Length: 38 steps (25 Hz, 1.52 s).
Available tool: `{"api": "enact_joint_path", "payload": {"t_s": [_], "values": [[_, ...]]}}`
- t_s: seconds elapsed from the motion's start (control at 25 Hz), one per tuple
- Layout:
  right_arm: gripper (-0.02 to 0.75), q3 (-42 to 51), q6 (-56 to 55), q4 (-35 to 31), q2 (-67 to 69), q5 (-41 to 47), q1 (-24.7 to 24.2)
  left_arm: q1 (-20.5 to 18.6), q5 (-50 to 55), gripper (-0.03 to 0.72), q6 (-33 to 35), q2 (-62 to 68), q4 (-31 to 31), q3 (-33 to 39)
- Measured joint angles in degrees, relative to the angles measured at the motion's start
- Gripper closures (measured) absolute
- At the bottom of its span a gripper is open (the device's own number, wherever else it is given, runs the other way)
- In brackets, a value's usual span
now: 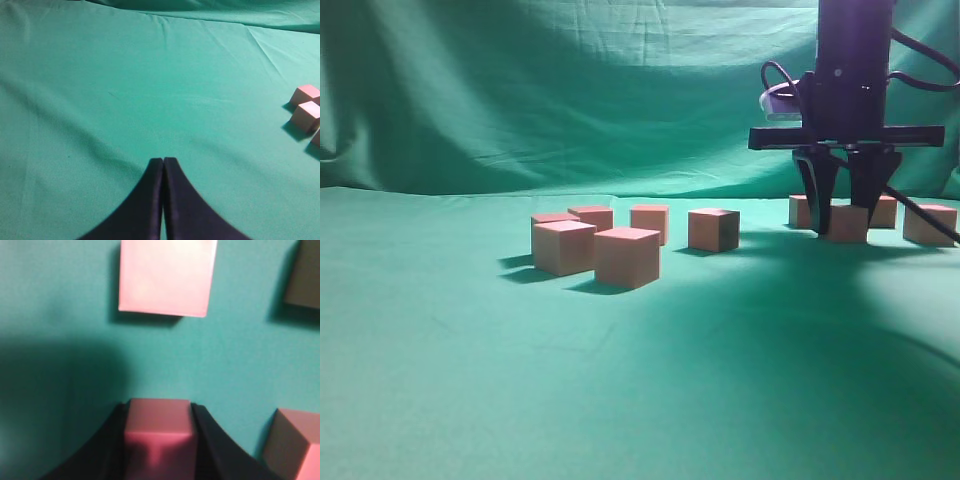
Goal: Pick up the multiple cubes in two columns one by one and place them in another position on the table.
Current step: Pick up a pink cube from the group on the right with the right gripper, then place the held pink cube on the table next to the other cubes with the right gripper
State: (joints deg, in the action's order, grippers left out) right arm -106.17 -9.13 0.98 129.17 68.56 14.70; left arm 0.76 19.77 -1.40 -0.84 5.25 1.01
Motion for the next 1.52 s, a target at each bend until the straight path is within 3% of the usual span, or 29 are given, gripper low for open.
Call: {"api": "enact_joint_path", "payload": {"t_s": [0.24,0.48,0.72,0.96,1.2,1.36,1.52], "values": [[0.478,0.00,0.64,-0.47,-2.11,1.47,0.00,0.00,0.00,0.688,0.00,0.00,0.00,0.00],[0.478,0.93,2.40,-1.93,-14.44,1.93,0.00,0.00,0.00,0.688,0.00,0.00,0.00,0.00],[0.478,14.07,2.40,-5.26,-28.42,2.06,0.59,0.00,0.00,0.688,0.00,0.00,0.00,0.00],[0.478,28.90,2.40,-6.87,-36.30,-1.75,10.88,0.00,0.00,0.688,0.00,0.00,0.00,0.00],[0.478,35.42,-4.57,-7.59,-35.96,-12.89,23.46,0.00,0.00,0.688,0.00,0.00,0.00,0.00],[0.478,38.05,-11.79,-4.93,-35.39,-19.28,25.85,0.00,0.00,0.688,0.00,0.00,0.00,0.00],[0.478,38.52,-14.19,-3.92,-32.65,-19.95,26.08,0.00,0.00,0.688,0.00,0.00,0.00,0.00]]}}
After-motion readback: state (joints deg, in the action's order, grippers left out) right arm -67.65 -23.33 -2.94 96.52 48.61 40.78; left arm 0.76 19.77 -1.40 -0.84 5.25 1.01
